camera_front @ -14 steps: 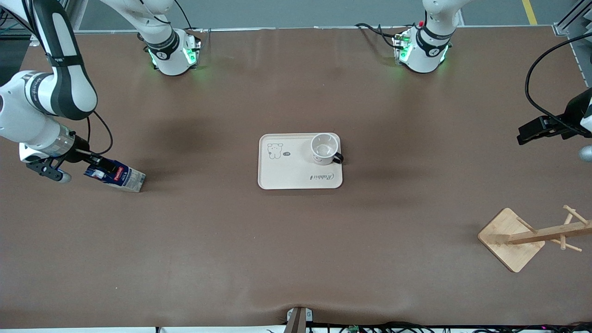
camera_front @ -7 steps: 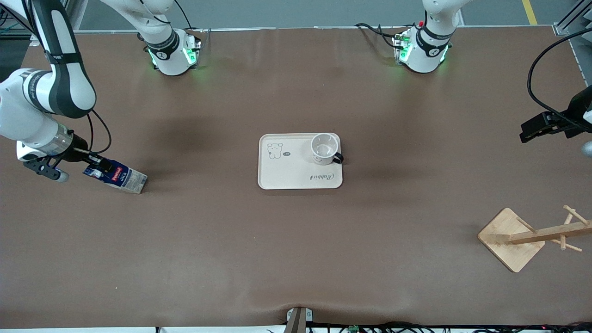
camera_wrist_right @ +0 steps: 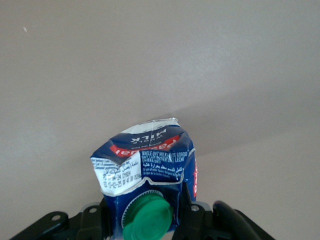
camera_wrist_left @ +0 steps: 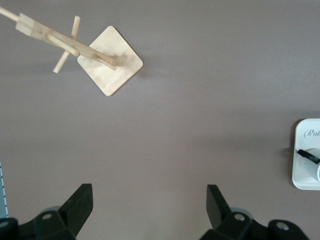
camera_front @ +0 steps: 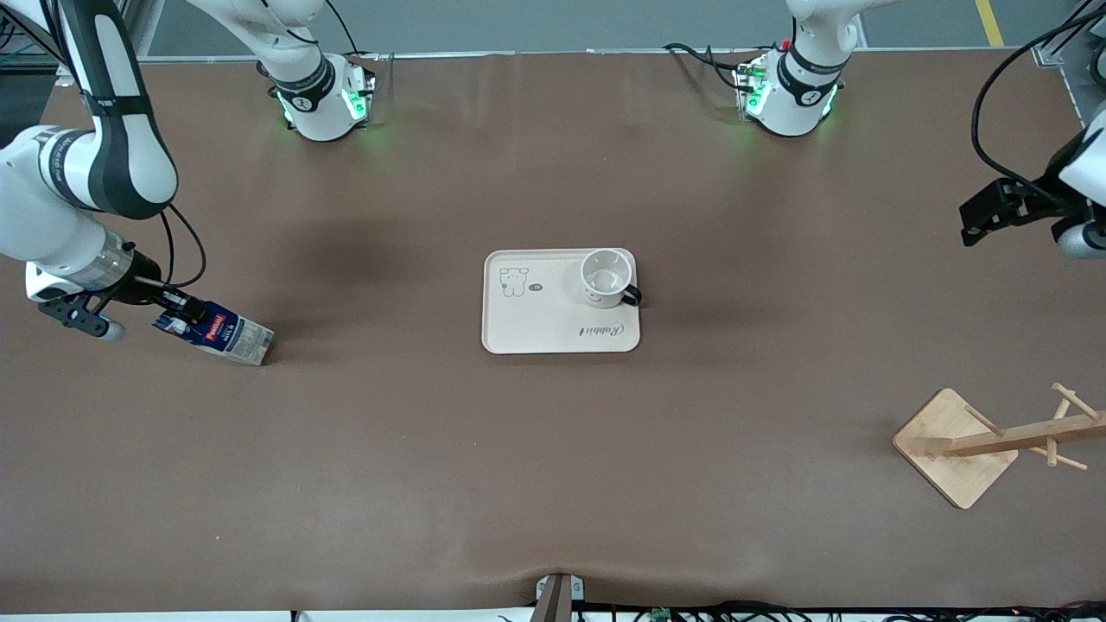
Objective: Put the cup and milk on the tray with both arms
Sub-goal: 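Lift and carry the milk carton over the tray with the right gripper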
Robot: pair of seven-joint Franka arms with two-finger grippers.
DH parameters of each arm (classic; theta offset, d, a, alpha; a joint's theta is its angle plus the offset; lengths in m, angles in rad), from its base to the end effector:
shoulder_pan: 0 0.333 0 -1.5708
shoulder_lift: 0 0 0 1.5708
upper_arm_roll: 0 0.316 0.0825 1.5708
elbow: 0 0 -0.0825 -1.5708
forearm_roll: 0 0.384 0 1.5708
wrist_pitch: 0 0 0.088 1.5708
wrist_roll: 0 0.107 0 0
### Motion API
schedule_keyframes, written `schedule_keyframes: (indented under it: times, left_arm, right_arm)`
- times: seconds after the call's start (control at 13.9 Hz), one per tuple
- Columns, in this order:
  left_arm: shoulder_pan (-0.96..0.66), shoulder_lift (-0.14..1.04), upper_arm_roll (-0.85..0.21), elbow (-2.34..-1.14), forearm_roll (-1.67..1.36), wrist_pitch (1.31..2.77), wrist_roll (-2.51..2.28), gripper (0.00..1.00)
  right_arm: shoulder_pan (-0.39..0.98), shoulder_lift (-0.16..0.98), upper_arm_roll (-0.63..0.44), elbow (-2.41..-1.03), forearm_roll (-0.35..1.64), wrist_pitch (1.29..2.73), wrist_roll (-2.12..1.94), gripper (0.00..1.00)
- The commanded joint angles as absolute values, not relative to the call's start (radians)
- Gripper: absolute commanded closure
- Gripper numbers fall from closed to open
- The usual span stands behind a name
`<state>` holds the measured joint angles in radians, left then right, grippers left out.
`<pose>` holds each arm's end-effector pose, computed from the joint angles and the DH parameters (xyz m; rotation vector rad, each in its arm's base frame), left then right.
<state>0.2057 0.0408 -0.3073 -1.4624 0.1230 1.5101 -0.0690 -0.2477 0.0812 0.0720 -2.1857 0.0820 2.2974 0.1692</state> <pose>0.5599 -0.0392 0.6490 -3.0320 0.0368 -0.0275 0.5385 -0.0941 0.3543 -3.0125 0.6088 -0.0473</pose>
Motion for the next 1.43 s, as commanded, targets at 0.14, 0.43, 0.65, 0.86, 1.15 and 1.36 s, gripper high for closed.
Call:
schedule_keyframes:
  times: [0.14,0.43,0.65,0.86,1.15,1.36]
  left_arm:
    - [0.003,-0.078,-0.072,-1.613,0.069,1.542,-0.043,0.0]
    - [0.0,-0.089,-0.066,-1.62,0.055,1.542,-0.043,0.0]
    - [0.008,-0.08,-0.067,-1.615,0.034,1.536,-0.043,0.0]
    - [0.011,-0.081,-0.066,-1.615,0.034,1.523,-0.041,0.0]
    - [0.011,-0.083,-0.066,-1.623,0.032,1.522,-0.041,0.0]
    - [0.032,-0.084,-0.066,-1.623,0.034,1.516,-0.04,0.0]
  right_arm:
    - [-0.172,0.06,0.071,-1.993,0.103,1.984,0.173,1.0]
    - [-0.069,0.069,0.069,-1.858,0.103,1.867,0.323,1.0]
    - [0.027,0.075,0.069,-1.79,0.098,1.839,0.36,1.0]
    - [0.118,0.138,0.071,-1.657,0.103,1.812,0.361,1.0]
    - [0.3,0.27,0.069,-1.507,0.1,1.801,0.405,1.0]
    - [0.389,0.365,0.069,-1.418,0.101,1.801,0.489,1.0]
